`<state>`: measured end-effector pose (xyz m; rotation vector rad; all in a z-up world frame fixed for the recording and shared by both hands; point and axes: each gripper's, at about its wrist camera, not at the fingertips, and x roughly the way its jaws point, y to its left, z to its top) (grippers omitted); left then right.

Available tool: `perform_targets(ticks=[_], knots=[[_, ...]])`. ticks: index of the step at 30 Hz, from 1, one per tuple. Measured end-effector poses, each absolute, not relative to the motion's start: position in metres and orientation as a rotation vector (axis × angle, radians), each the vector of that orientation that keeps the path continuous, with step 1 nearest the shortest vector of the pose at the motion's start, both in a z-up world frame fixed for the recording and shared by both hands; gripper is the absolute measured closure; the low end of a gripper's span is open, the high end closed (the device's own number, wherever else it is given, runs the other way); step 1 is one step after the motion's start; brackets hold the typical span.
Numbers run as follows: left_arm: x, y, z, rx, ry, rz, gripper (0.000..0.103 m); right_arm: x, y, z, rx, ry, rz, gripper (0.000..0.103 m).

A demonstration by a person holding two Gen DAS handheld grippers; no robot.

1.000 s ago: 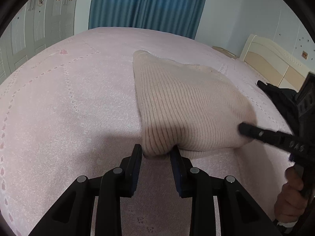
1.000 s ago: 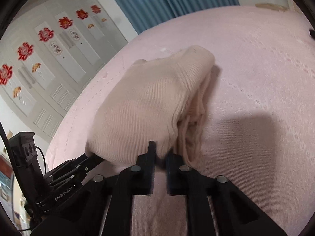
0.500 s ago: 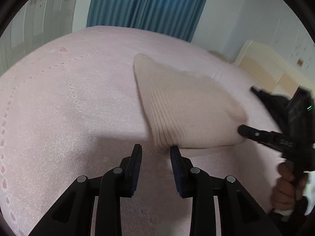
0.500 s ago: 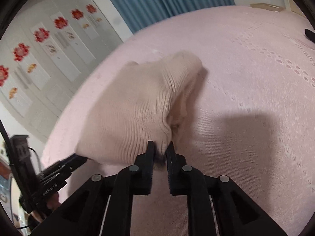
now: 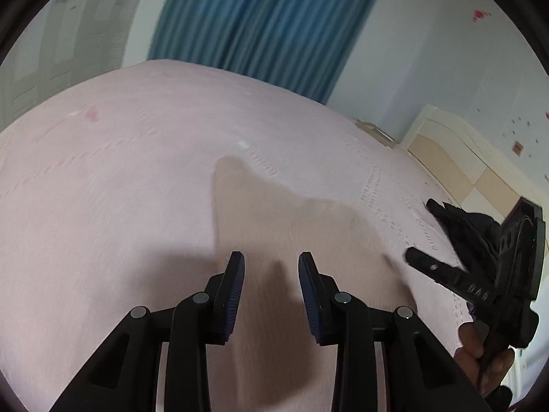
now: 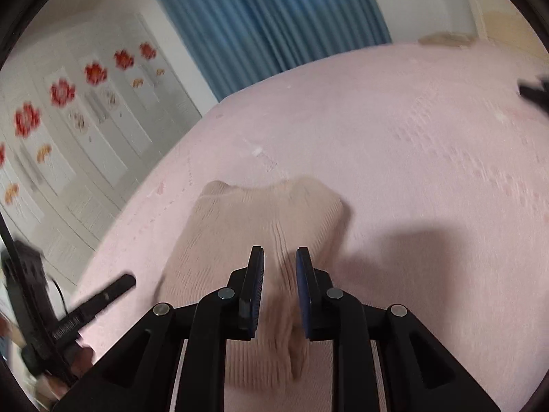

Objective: Fold small clothes

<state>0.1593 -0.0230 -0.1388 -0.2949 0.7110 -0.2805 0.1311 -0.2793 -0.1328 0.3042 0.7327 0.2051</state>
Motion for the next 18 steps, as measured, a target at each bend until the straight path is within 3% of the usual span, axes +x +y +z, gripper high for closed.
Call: perform_targets(ticks=[9,18], knots=[[0.178,-0.052,-0.178,-0.127,0.764,-0.321,0.07,0.161,-0.249,-0.172,0.033,0.79,0.174,0.083],[0.182,-0.059,-0.18,-0.1,0.757,-0.328,0.069,0.182,-0.261,-0.182,0.084,0.867,0.117,0.084]])
